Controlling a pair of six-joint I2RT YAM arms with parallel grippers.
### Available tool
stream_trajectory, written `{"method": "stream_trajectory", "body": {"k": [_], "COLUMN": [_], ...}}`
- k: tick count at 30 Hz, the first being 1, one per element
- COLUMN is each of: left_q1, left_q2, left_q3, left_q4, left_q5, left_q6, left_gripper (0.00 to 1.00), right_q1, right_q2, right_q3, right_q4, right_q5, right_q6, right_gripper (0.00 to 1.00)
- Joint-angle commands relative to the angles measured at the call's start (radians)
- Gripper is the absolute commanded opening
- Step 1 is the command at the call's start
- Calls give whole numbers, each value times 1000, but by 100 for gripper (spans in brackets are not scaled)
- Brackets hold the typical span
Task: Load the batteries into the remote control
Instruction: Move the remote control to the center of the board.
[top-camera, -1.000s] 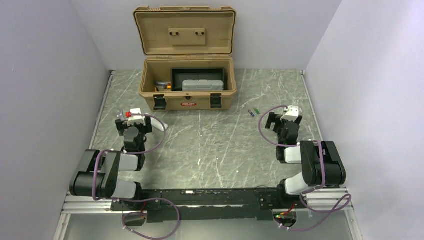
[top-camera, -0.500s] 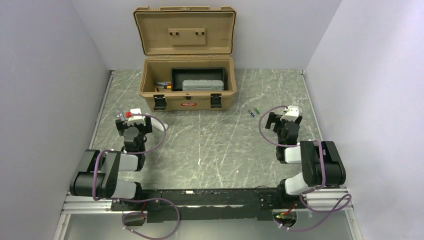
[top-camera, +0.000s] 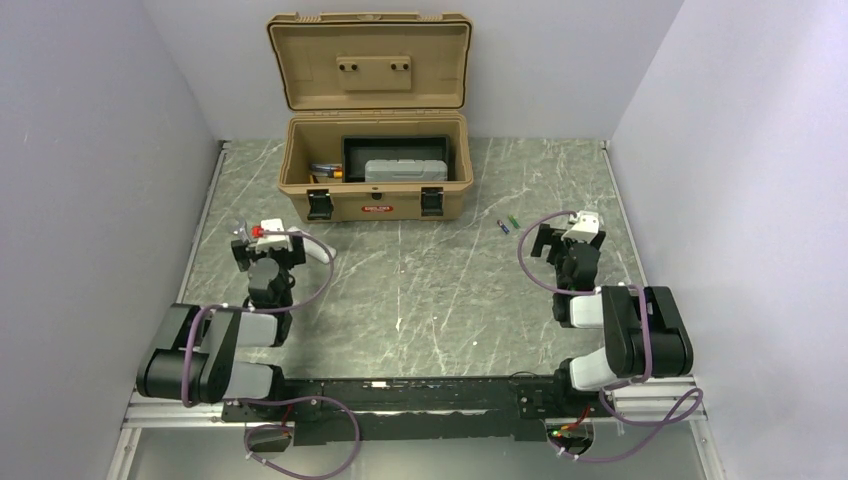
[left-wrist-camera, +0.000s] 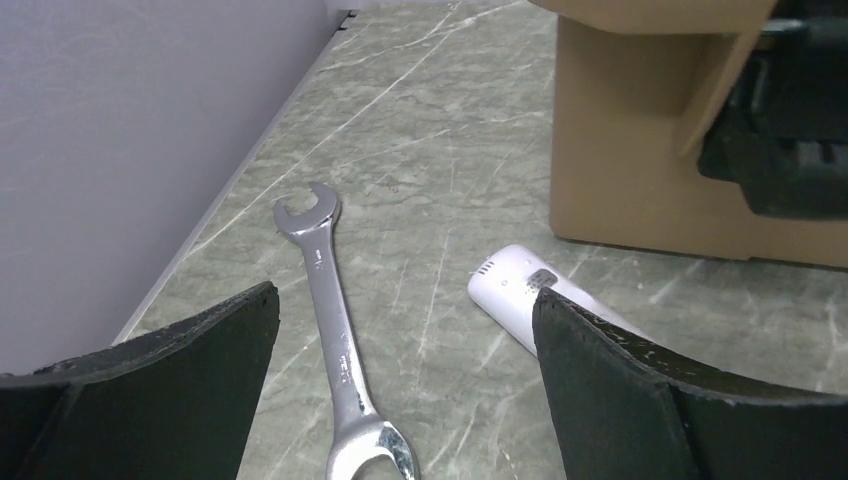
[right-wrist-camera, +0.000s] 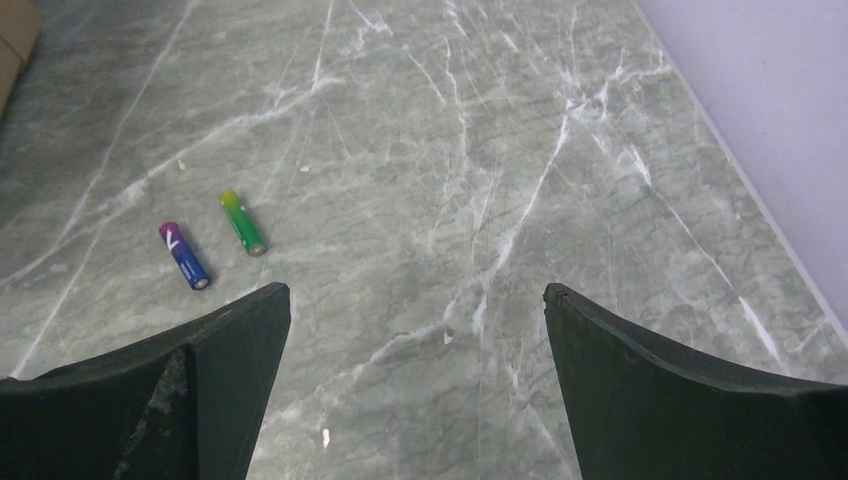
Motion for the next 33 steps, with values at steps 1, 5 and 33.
{"method": "stream_trajectory", "body": {"k": [1, 5, 33], "left_q1": [-46, -111, -54], "left_q2": [-19, -133, -611], "left_q3": [-61, 4, 647], "left_q4": [200, 7, -1841], "left_q5": [-55, -189, -63], "left_q6": [48, 81, -716], "left_gripper": [99, 99, 99], "right_q1": [-1, 3, 11], "right_q2": [-88, -182, -271], "right_q3": [12, 52, 412], "right_q4": [-29, -186, -1002], "right_q5": [10, -13, -99], "right_q6": [11, 17, 463], "right_gripper": [100, 100, 99]}}
